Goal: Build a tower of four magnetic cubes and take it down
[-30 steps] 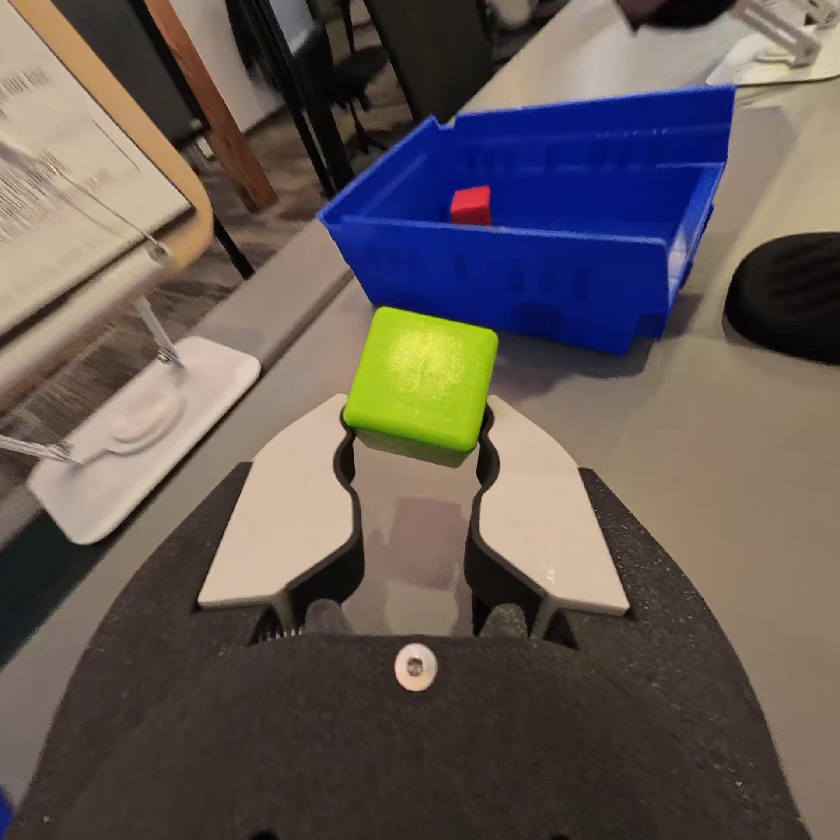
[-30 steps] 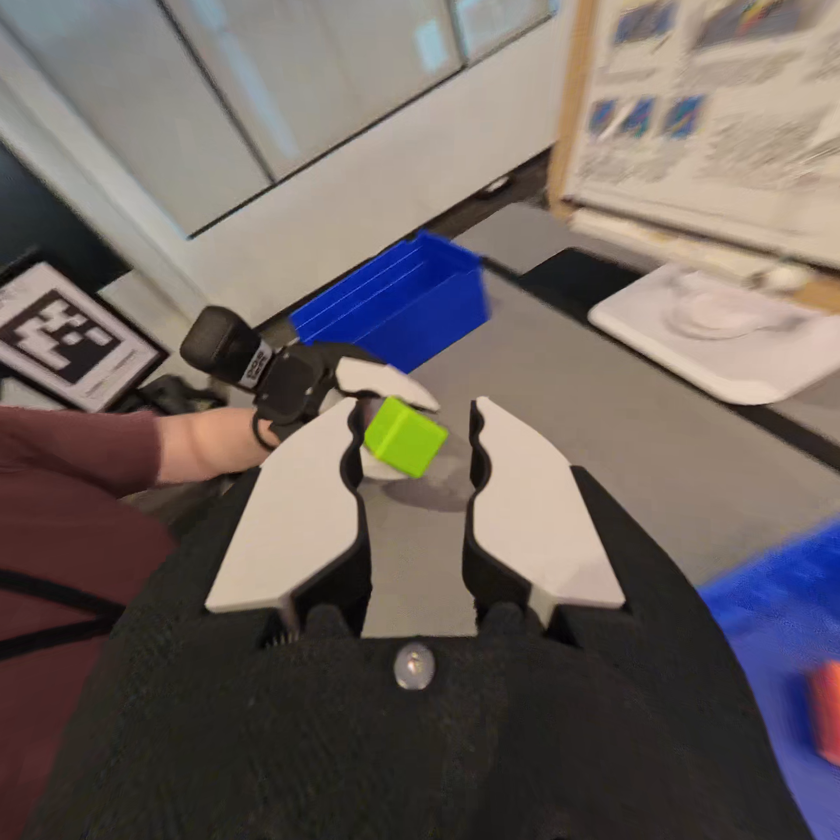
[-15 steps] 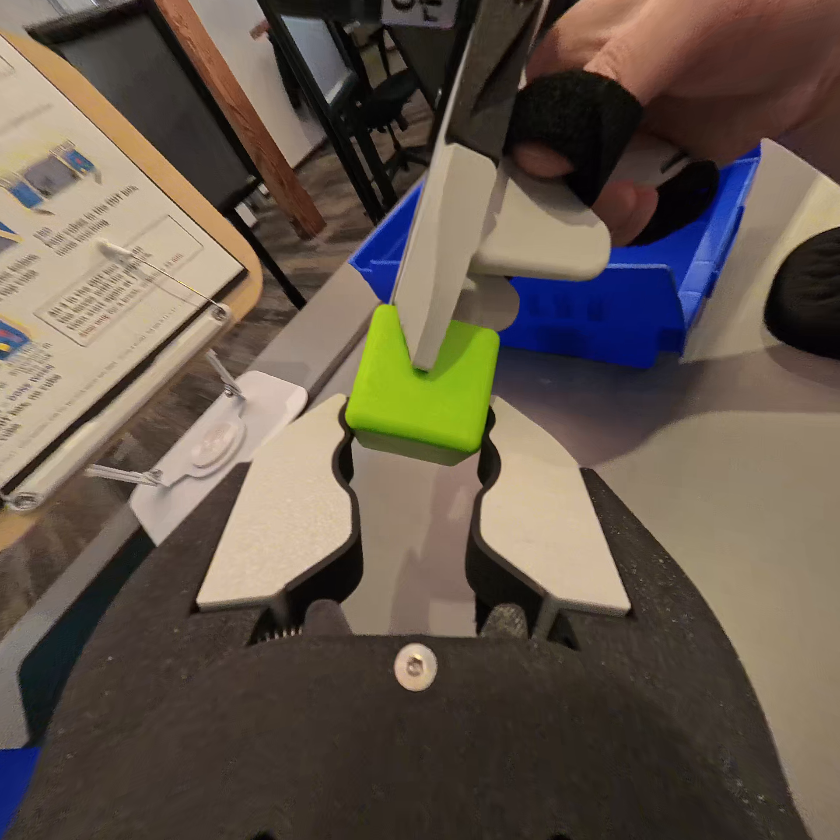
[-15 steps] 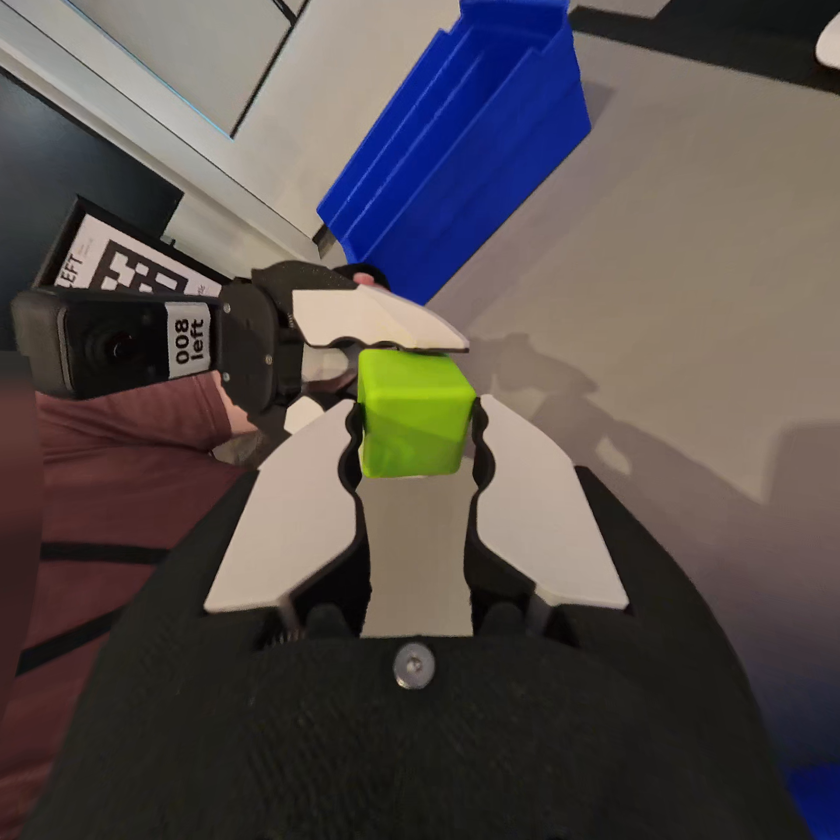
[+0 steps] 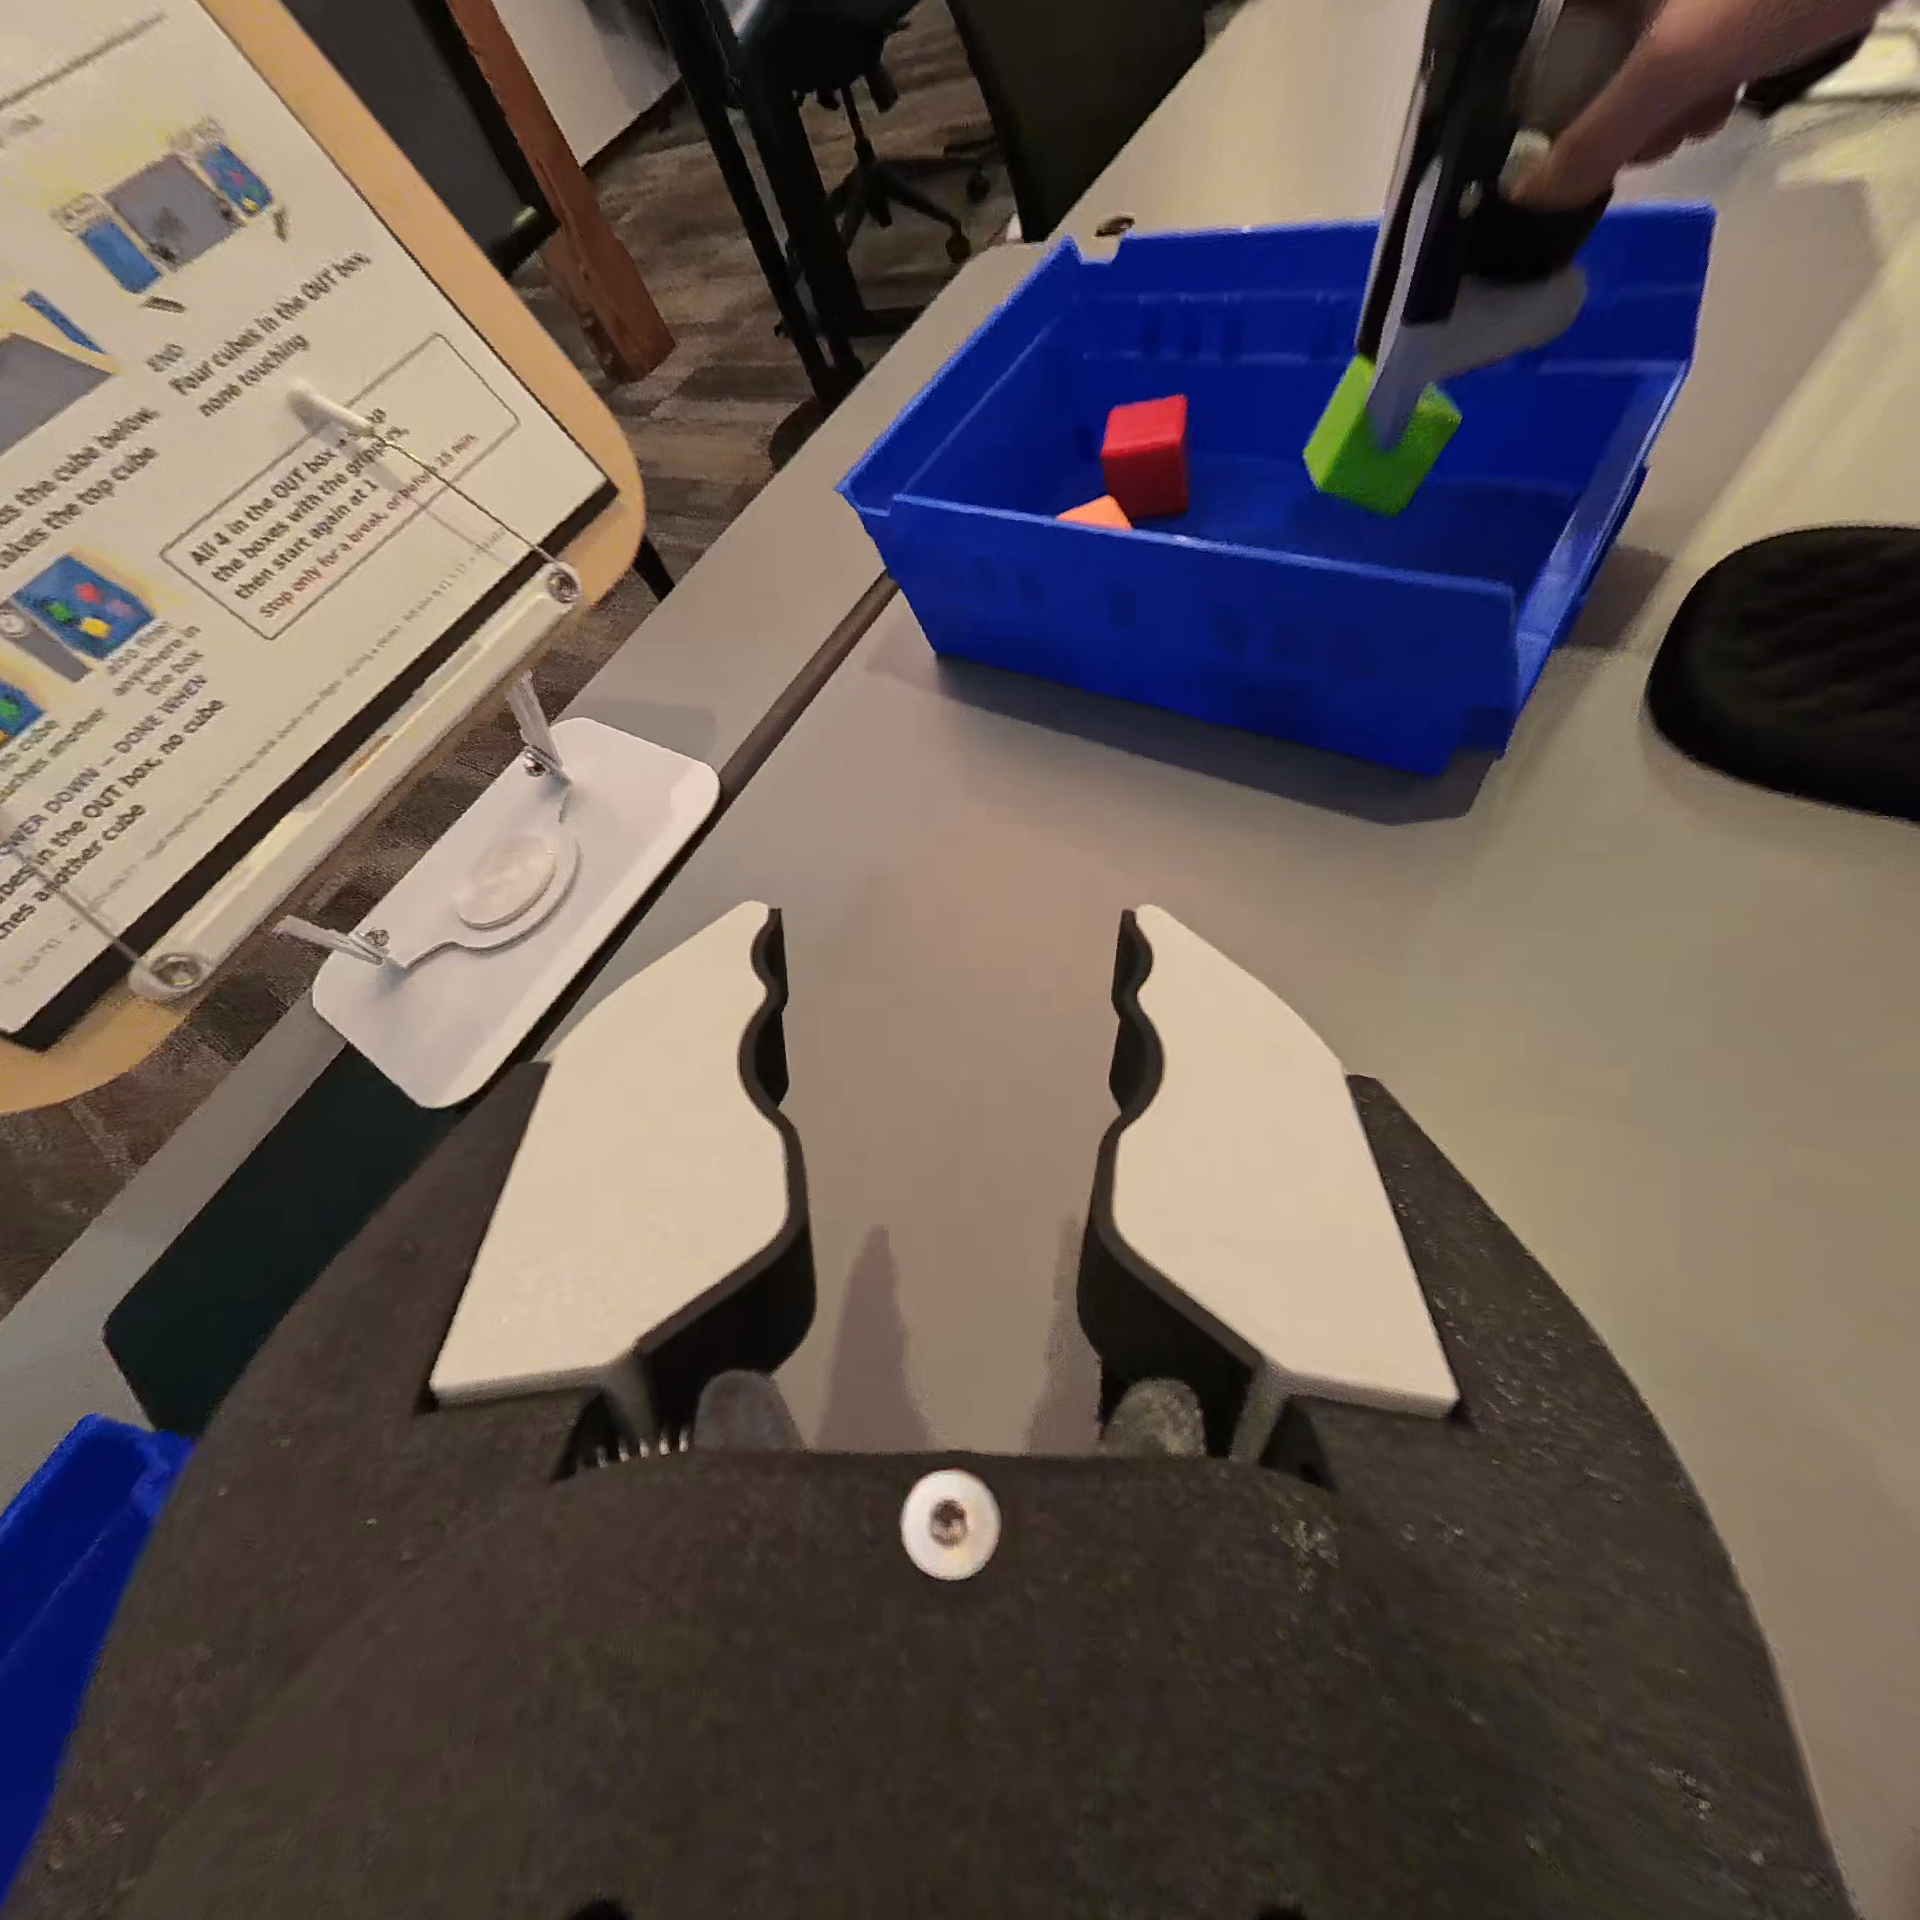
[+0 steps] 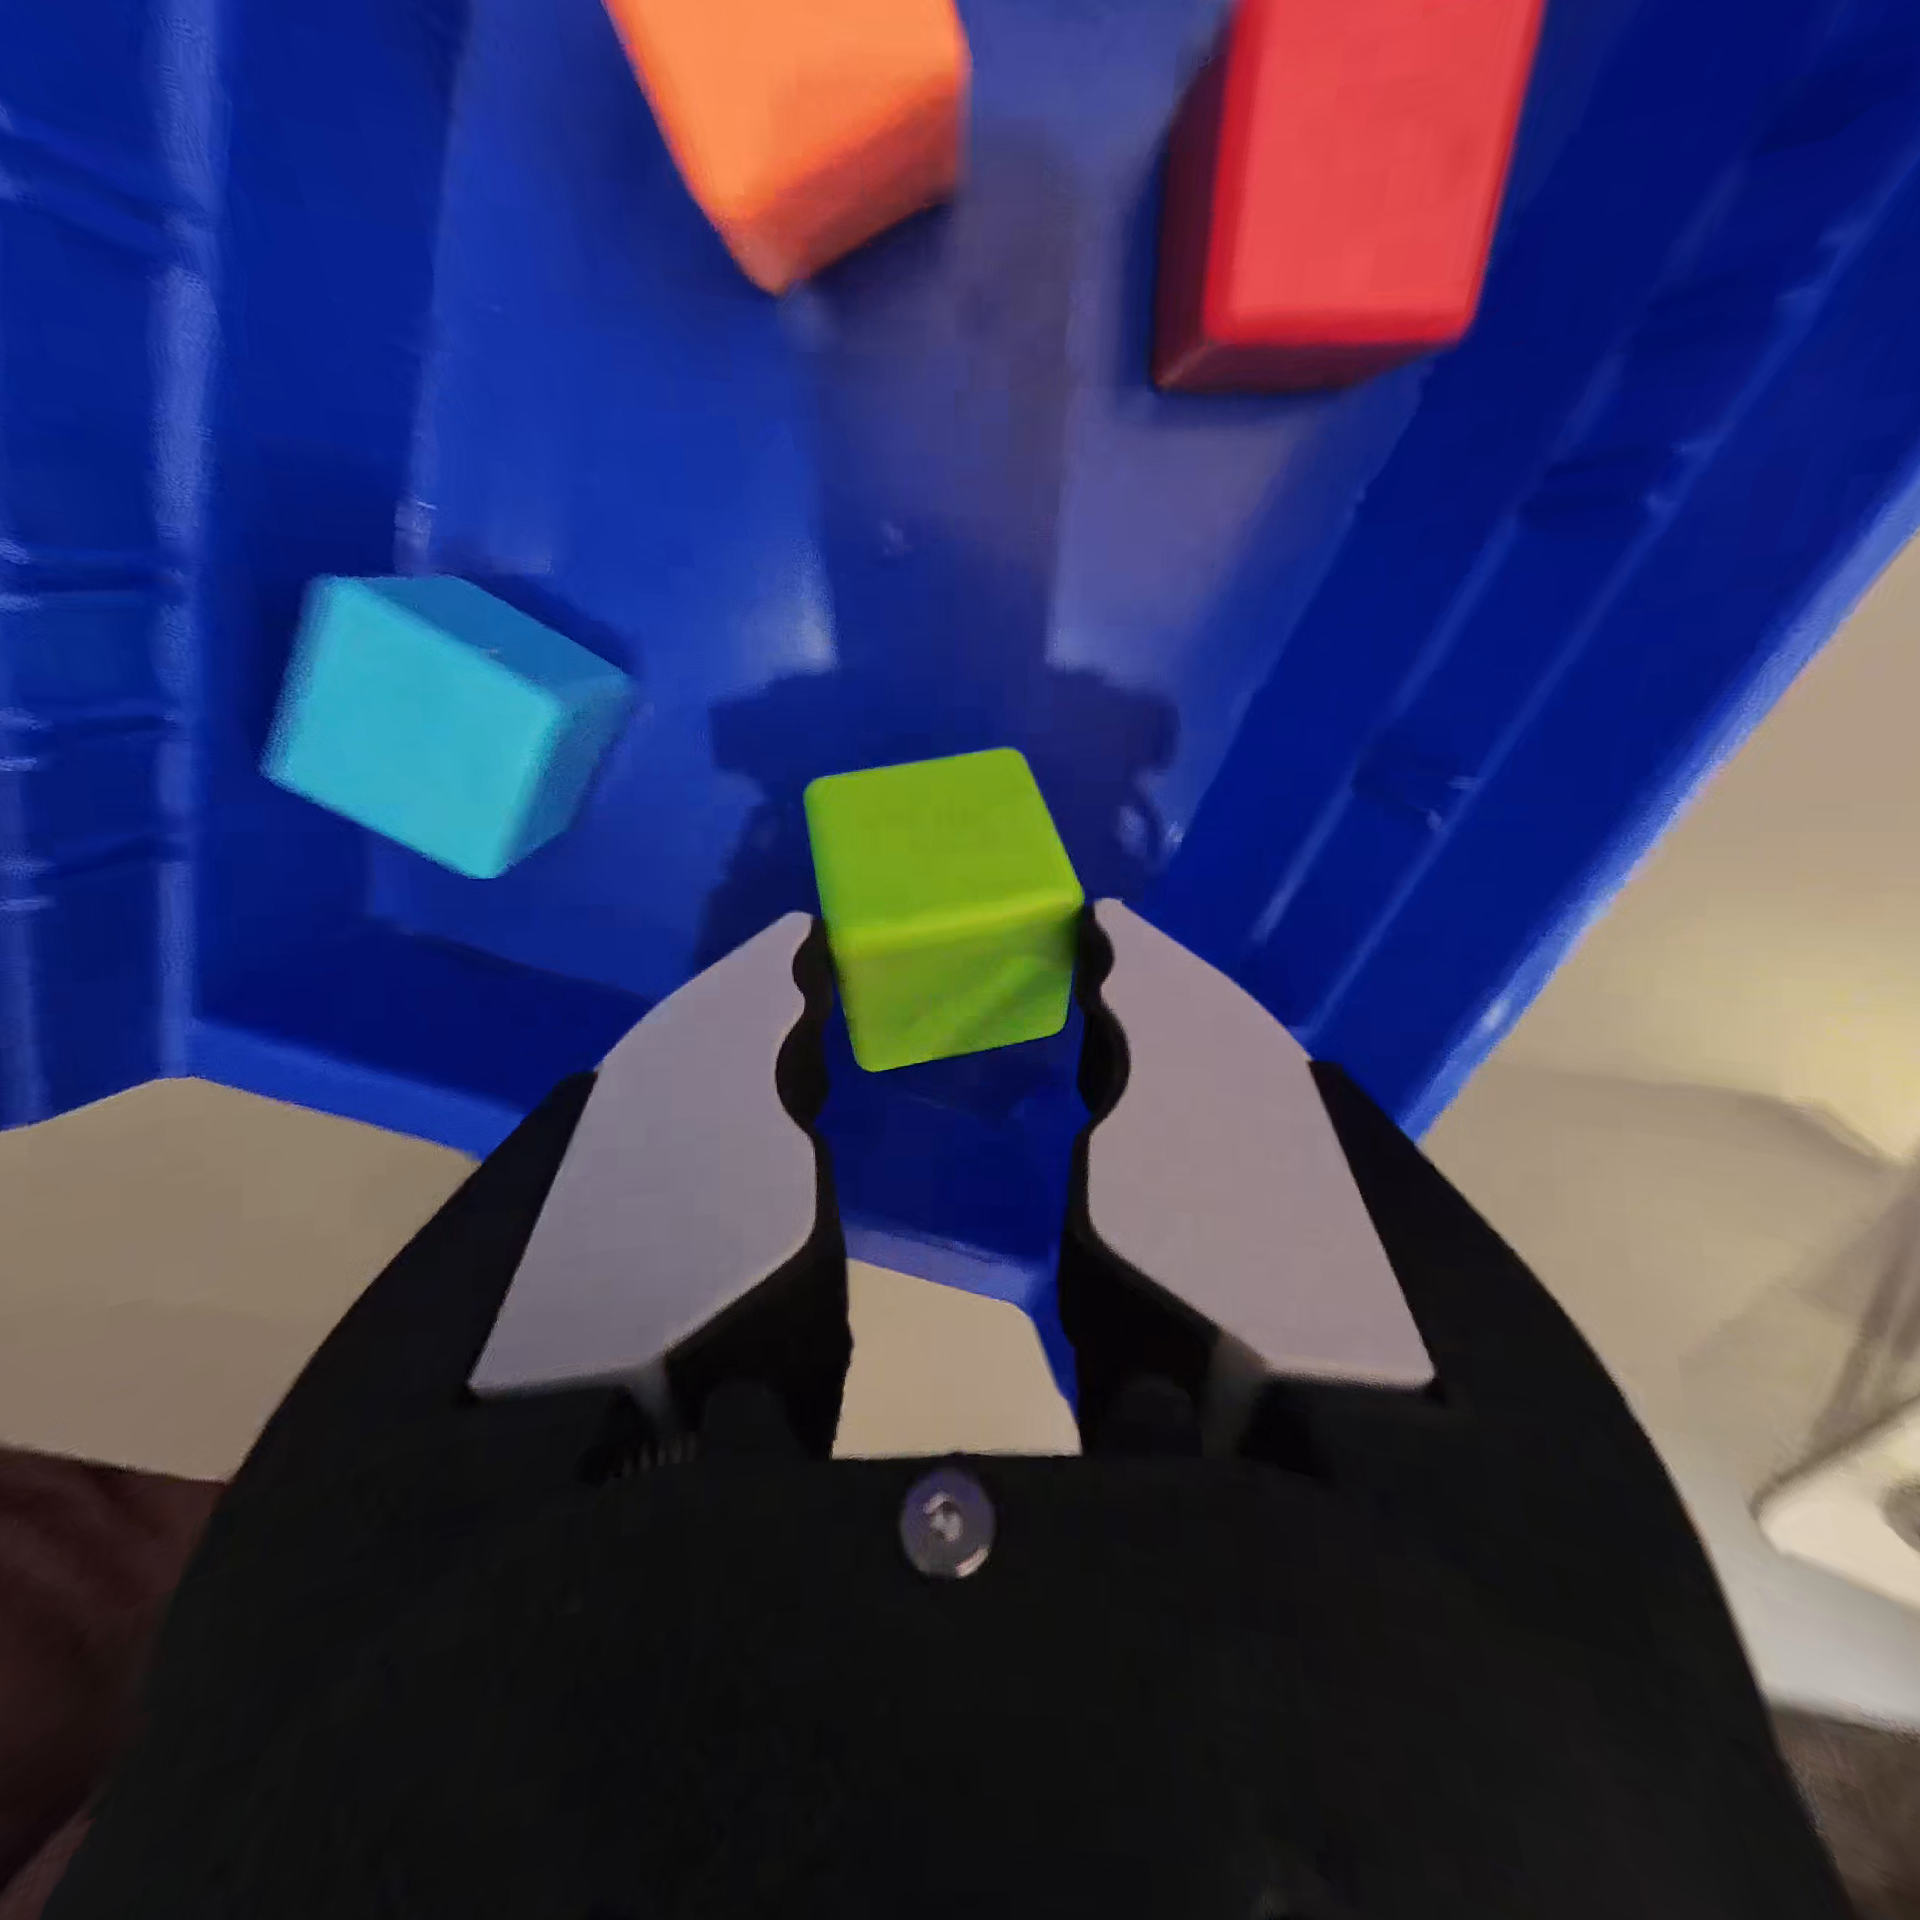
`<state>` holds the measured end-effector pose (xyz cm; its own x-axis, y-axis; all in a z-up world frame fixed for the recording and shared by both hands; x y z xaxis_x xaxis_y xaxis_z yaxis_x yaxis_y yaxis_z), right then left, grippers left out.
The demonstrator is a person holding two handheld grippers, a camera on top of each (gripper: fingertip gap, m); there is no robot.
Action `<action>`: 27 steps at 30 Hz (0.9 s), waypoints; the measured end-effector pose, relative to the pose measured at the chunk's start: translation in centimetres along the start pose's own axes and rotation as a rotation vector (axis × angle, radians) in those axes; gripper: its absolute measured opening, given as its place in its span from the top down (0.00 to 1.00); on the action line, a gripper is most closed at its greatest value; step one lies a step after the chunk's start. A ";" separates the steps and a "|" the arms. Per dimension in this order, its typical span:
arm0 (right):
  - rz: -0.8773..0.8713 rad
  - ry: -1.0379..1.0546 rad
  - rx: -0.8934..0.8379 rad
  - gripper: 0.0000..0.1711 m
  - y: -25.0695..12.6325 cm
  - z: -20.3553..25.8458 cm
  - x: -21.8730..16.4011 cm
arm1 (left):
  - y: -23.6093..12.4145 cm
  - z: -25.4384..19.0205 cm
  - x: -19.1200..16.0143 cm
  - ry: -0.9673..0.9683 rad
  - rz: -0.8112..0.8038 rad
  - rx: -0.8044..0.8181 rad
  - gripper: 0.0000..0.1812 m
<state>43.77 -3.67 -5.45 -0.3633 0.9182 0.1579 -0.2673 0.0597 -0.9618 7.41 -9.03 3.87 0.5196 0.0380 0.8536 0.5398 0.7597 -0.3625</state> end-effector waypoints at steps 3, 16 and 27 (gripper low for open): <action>0.144 0.058 -0.076 0.73 1.4 -1.8 -1.5 | -0.9 1.2 0.3 -0.005 -0.010 0.029 0.67; -0.315 0.025 -0.234 0.70 -6.8 -2.6 -0.5 | -8.2 13.3 -2.4 0.000 0.184 0.507 0.62; -0.258 0.186 -0.077 0.79 -1.2 -8.0 -0.7 | -18.5 24.7 -19.3 -0.488 0.769 0.777 0.59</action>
<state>51.52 -1.22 -6.22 -0.1210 0.9243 0.3619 -0.2582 0.3227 -0.9106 -28.98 -7.76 3.35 0.1336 0.7691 0.6250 -0.4343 0.6123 -0.6606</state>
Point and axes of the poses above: each gripper's, where its closed fingertips meet, y out along the fingers, x out of its top, z = x × y across the jaws, the point moved 5 cm from there along -y, back along the fingers, and after that the axes turned 13 degrees about x, right-handed, at the moved point
